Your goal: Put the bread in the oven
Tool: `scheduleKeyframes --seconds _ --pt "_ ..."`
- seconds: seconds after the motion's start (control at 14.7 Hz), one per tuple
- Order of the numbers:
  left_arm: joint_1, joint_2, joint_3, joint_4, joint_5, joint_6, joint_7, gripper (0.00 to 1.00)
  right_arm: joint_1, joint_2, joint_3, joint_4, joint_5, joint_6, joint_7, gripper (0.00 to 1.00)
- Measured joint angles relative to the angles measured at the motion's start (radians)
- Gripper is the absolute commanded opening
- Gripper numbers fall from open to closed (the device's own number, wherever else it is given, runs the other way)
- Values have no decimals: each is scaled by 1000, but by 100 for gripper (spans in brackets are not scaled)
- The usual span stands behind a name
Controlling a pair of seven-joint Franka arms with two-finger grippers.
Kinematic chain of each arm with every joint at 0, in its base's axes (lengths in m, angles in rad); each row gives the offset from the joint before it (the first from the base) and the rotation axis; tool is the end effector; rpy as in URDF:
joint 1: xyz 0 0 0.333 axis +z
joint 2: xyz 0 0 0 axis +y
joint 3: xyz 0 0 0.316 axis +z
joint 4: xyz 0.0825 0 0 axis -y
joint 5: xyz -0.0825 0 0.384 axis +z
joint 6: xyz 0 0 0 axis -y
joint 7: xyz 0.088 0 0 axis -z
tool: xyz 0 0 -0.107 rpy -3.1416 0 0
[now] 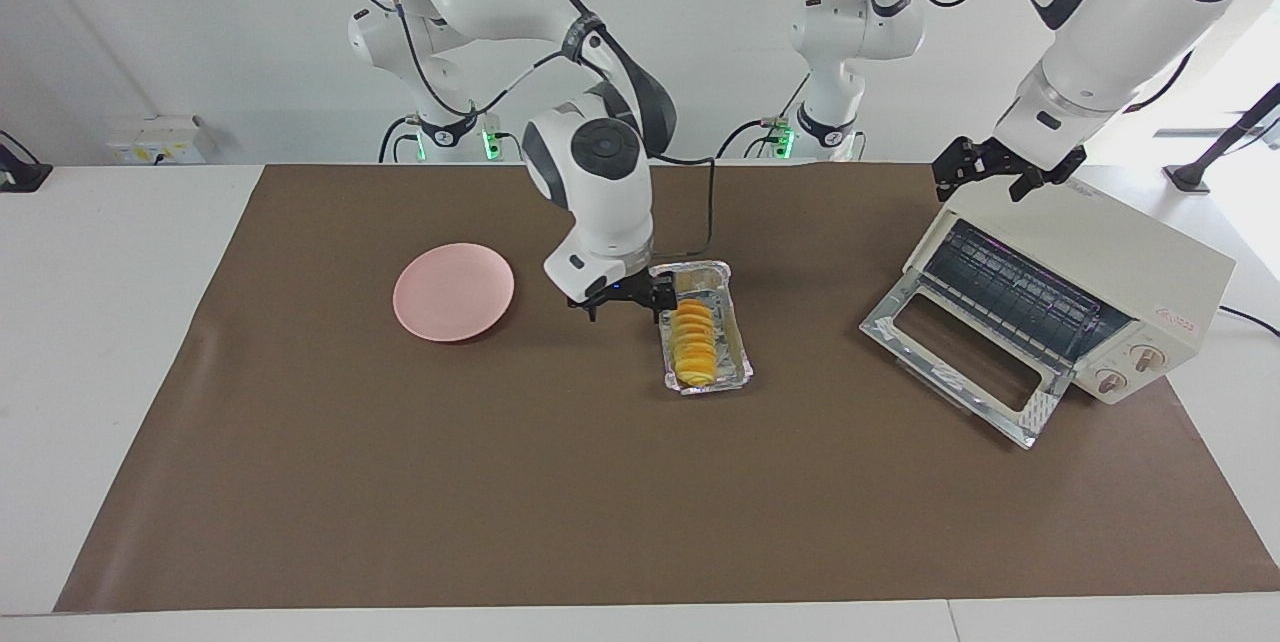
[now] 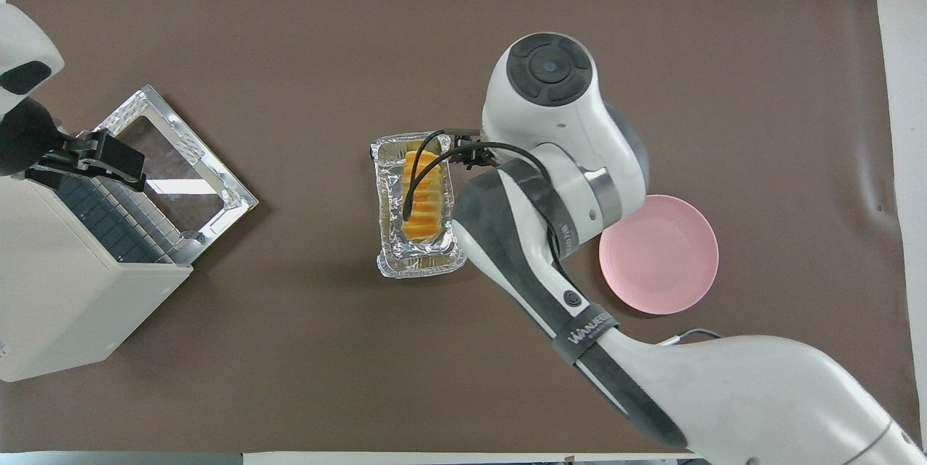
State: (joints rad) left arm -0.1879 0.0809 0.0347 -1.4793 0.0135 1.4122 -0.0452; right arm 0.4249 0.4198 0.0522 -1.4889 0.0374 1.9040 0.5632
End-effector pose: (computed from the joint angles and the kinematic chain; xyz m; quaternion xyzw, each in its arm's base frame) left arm 0.5557 -0.0850 0.6091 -0.9958 0.0532 0.0727 0.0154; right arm 0.6063 0.3106 0.4315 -0.9983 0.0514 0.0159 0.0235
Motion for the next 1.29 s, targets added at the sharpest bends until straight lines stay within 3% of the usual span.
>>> scheduleKeyframes --seconds 0.27,0.54,0.75,0.88,1.02,1.29 --pt "-213 20 -23 -71 -28 227 -305 100 -197 -117 -5 1 -23 -117 -312 100" --pt "-423 228 -26 -102 -32 491 -553 100 -315 -195 -6 1 -94 -177 -542 100" --pt "-501 366 -25 -108 -33 592 -613 100 -381 -272 -5 2 -97 -256 -622 100" --pt "-527 412 -25 -108 -33 640 -627 99 -409 -330 -5 2 -97 -315 -646 100" --pt "-528 423 -23 -110 -33 652 -632 69 -429 -385 -5 1 -97 -401 -656 100" --pt "-535 425 -25 -138 -33 660 -657 56 -466 -448 -4 -10 -97 -527 -663 100"
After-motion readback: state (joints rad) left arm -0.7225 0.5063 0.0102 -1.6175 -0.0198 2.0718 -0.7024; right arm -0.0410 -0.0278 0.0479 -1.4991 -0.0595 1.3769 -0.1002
